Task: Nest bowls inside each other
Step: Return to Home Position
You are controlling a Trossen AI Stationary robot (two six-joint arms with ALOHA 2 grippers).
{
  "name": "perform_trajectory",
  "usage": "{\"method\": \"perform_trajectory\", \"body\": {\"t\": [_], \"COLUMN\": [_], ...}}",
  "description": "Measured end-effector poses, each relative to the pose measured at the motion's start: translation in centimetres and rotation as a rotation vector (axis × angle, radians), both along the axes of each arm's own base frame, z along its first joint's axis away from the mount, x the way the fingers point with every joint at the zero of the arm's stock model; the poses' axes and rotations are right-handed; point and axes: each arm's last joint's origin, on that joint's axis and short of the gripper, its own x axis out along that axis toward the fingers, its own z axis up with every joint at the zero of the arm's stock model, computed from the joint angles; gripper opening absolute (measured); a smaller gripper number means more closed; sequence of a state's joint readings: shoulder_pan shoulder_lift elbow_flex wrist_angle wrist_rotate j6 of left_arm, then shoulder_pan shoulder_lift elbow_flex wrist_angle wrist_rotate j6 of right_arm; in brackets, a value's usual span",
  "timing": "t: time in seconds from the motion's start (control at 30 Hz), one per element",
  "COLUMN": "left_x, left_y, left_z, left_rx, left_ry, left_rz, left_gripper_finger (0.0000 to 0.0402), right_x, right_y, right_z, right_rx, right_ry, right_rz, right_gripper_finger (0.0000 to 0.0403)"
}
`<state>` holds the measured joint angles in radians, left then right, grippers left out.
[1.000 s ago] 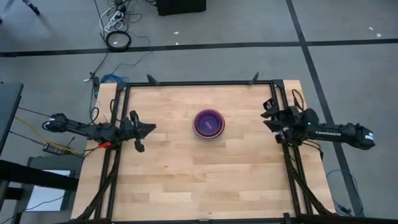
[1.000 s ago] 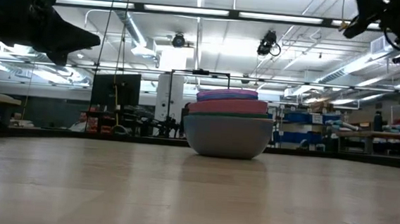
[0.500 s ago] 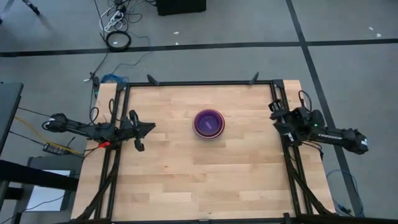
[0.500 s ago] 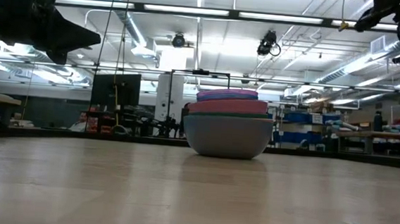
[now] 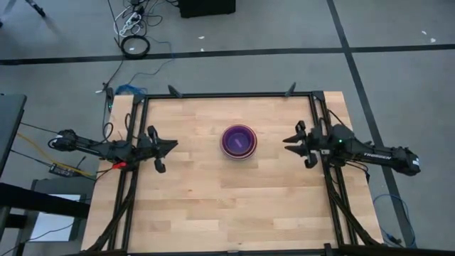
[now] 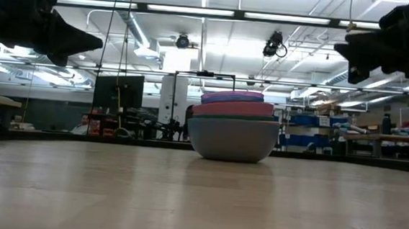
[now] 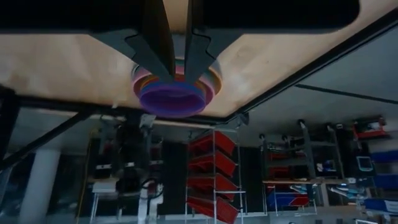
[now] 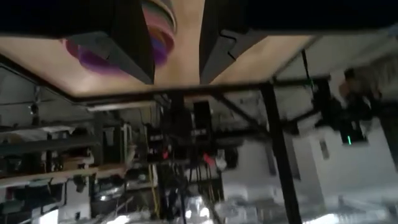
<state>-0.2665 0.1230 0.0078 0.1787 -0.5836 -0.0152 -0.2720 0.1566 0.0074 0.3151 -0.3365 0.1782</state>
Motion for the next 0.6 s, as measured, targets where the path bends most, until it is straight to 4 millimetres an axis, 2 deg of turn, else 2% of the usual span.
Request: {"method": "perform_trajectory", "body": {"t": [0.27, 0.6], "left_x": [0.0, -0.1], "left_y": [0.1, 0.3], "left_z": [-0.9, -0.9], "left_rx": [0.056, 0.082], "left_ry": [0.104, 0.121], "left_rz": [0.054, 0.1], "left_gripper_finger": [0.0043, 0.0044], "right_x": [0.1, 0.1], "right_y": [-0.1, -0.2], "right_z": [-2.0, -1.9], "right_rx": [-0.063, 0.0], "right_ry": [0.199, 0.189], "right_rz": [-0.073, -0.092], "right_gripper_finger": [0.0118, 0.0118]}}
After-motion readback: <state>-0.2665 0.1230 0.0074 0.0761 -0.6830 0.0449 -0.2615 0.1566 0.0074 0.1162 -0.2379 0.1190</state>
